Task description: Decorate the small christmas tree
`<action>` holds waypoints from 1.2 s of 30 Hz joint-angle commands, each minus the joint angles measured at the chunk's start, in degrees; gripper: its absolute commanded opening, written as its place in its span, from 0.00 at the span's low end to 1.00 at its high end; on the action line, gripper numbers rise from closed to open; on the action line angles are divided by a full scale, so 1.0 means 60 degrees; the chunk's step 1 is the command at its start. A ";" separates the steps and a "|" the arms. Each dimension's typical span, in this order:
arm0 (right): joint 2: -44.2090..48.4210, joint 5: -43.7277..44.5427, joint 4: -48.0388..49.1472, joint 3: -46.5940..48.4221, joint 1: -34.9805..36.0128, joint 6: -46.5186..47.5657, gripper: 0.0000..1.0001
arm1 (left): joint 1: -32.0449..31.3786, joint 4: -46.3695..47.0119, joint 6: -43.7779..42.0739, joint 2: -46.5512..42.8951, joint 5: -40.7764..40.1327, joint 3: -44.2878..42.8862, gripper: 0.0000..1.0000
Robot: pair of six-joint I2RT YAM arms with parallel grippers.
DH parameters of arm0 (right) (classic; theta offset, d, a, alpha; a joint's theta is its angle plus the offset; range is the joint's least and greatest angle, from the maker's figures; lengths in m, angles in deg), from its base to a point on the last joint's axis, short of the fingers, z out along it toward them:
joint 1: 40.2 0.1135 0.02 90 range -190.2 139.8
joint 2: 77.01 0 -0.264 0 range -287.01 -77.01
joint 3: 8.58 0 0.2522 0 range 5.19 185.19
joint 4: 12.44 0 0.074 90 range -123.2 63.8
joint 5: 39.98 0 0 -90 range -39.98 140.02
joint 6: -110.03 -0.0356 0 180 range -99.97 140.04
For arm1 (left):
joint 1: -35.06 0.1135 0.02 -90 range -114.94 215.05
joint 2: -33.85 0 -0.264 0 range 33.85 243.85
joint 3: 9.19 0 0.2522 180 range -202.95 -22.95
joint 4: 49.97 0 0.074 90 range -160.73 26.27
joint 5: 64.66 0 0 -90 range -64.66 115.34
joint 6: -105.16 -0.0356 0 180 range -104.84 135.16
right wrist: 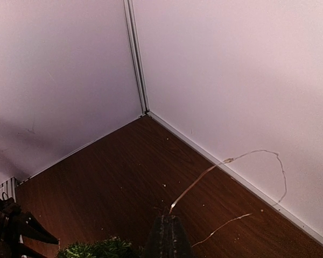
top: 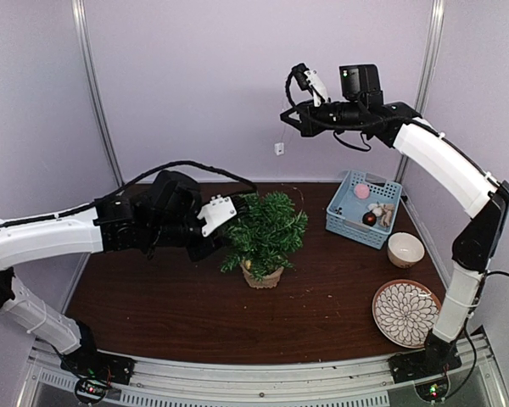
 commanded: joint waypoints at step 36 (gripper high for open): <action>0.0622 -0.1294 -0.0711 0.0405 0.1605 0.0408 0.00 | 0.4928 0.9150 0.6717 0.1452 0.6429 0.0720 0.69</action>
